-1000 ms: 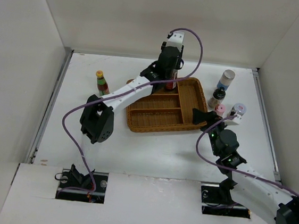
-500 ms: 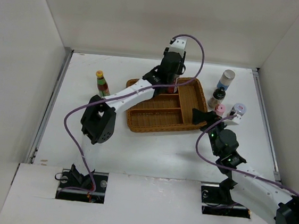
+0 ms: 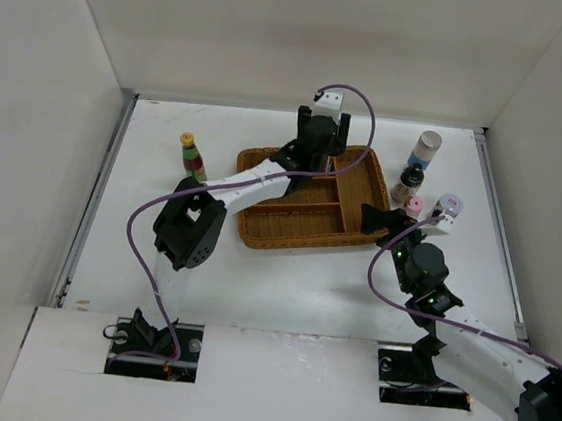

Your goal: Organize the condiment bottles

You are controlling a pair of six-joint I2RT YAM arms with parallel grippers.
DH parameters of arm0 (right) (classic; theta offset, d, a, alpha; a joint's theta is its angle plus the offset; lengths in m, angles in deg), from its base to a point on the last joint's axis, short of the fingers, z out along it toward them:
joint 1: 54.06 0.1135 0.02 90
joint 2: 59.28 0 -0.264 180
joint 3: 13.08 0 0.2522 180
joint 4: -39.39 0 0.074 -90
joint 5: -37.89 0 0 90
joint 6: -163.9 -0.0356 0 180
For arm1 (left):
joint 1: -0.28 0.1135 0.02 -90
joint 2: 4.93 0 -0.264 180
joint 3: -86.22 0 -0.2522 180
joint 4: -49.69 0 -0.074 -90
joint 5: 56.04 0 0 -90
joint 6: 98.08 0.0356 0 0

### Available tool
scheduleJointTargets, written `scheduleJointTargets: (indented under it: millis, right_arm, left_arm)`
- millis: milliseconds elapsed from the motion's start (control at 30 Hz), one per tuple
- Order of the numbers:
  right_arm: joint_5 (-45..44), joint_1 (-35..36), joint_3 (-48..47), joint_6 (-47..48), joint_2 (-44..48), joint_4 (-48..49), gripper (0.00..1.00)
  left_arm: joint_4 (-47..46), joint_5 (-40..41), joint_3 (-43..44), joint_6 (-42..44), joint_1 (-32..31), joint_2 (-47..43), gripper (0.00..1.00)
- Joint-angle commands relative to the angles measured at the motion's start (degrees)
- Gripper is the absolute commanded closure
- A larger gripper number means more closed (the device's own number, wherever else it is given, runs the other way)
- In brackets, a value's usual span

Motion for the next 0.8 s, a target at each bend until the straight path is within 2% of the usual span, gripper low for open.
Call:
scheduleJointTargets:
  millis: [0,167,300,467,600,667,767]
  right_arm:
    - [0.6,-0.3,-0.2,-0.3,-0.1,1.6,0.05]
    - [0.5,-0.3,-0.1,-0.3,0.3,1.6,0.04]
    - [0.7,-0.3,-0.3,-0.5,-0.8,1.6,0.04]
    - [0.7,-0.1,-0.6,-0.5,-1.6,1.9,0.05]
    - [0.7,-0.1,-0.7,-0.5,-3.0,2.3,0.05]
    - [1.1,-0.1,-1.0,-0.6,-3.6,2.3,0.04]
    - [1.3,0.0,-1.2,-0.7,-4.1,2.6,0.04]
  left_arm:
    - [-5.4,0.3,-1.5,-1.4,-0.1,-5.3,0.35]
    - [-5.1,0.5,-3.6,-1.4,0.0,-10.1,0.17]
    - [-5.3,1.7,-10.5,-1.6,0.9,-18.5,0.12]
    - [-3.6,7.0,-24.2,-2.6,3.8,-31.8,0.12]
    - [2.5,13.0,-33.5,-5.5,10.3,-40.0,0.12]
    - [6.1,13.1,-35.7,-7.2,14.3,-41.8,0.13]
    - [7.7,12.4,-37.5,-8.1,19.1,-41.7,0.21]
